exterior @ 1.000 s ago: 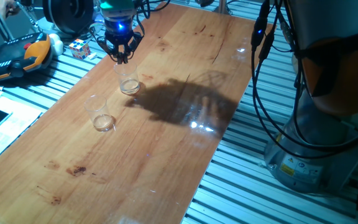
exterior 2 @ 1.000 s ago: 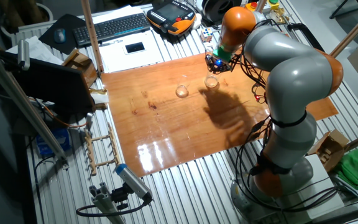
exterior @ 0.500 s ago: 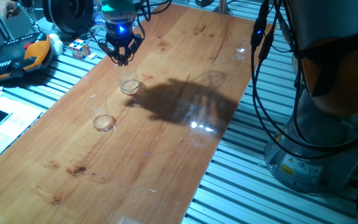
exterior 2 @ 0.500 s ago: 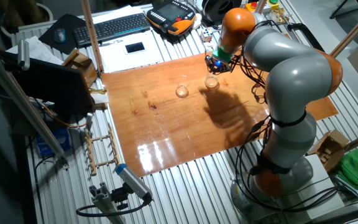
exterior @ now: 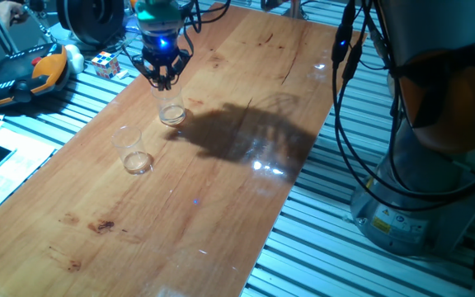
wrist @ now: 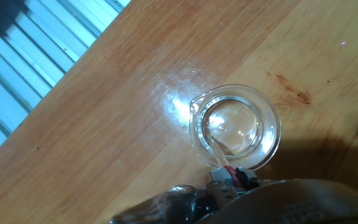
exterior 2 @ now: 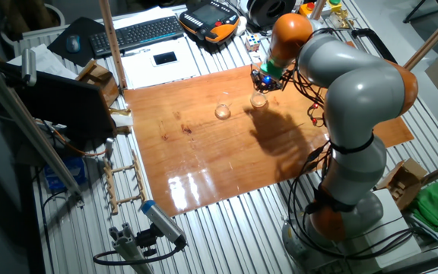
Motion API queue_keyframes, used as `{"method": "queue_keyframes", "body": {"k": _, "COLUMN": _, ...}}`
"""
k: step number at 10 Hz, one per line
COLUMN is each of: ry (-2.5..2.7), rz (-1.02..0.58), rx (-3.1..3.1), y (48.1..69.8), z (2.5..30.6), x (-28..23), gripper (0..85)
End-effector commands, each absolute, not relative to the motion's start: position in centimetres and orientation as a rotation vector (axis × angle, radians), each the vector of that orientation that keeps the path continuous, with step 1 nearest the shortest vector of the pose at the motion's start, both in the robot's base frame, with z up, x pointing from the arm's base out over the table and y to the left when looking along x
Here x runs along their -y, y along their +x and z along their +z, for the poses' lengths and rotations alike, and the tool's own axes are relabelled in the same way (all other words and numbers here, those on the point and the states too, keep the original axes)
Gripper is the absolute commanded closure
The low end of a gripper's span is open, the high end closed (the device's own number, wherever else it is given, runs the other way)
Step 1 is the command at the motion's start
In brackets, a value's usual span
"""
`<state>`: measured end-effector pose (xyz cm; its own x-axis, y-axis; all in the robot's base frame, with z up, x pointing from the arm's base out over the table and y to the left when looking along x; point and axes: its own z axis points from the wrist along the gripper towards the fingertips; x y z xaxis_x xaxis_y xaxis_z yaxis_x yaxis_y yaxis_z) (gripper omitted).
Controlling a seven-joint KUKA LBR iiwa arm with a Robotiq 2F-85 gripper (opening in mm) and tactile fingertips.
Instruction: Transfer liquid using a dropper
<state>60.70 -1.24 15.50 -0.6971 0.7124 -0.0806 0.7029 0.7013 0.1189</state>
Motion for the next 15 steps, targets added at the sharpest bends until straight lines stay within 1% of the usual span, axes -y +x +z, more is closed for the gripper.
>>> {"method": "queue_keyframes", "body": {"k": 1, "ry": 1.166, "rz": 0.121, "rx": -2.787, "y": 60.7, "z": 15.3, "x": 1.3, "gripper": 73.7}}
{"method": "queue_keyframes", "body": {"k": 10, "ry": 1.176, "rz": 0.138, "rx": -2.787, "y": 60.7, "z": 14.4, "x": 1.3, "gripper": 74.3}}
{"method": "queue_keyframes", "body": {"k": 13, "ry": 1.173, "rz": 0.138, "rx": -2.788, "y": 60.7, "z": 14.3, "x": 1.3, "gripper": 71.7}}
{"method": "queue_keyframes", "body": {"k": 15, "ry": 1.178, "rz": 0.138, "rx": -2.786, "y": 60.7, "z": 14.3, "x": 1.3, "gripper": 68.3}}
